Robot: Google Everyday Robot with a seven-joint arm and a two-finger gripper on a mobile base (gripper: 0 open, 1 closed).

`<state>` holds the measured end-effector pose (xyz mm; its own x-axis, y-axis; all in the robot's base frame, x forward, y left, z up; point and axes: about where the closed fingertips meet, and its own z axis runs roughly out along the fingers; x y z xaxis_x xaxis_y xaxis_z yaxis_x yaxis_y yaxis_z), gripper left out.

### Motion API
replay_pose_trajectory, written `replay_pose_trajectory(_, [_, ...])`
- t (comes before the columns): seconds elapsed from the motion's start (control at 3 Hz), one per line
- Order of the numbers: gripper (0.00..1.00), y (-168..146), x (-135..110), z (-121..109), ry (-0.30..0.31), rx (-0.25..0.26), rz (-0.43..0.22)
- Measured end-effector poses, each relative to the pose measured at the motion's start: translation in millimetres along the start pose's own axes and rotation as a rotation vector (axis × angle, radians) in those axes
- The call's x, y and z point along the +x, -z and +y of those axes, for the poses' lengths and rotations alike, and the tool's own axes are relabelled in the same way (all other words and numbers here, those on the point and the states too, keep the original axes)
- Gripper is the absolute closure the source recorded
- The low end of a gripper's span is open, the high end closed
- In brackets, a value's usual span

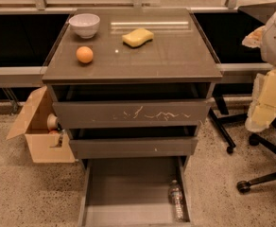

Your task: Pick water bottle from bottom drawer and place on counter

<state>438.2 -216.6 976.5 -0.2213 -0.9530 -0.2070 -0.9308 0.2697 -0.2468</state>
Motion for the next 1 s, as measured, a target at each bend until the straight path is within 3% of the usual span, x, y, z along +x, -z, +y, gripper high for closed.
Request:
replay_pose_trajectory(0.33, [0.00,-3.5,0.3,1.1,-0.008,-0.004,-0.006])
replay_pose_trajectory(0.67, [0.00,-29.4,2.4,9.7,-0.067,-0.033,-0.046])
replay_pose_trajectory(1.0, [0.00,-93.9,-3.9,27.8,-0.189,-0.078,-0.138])
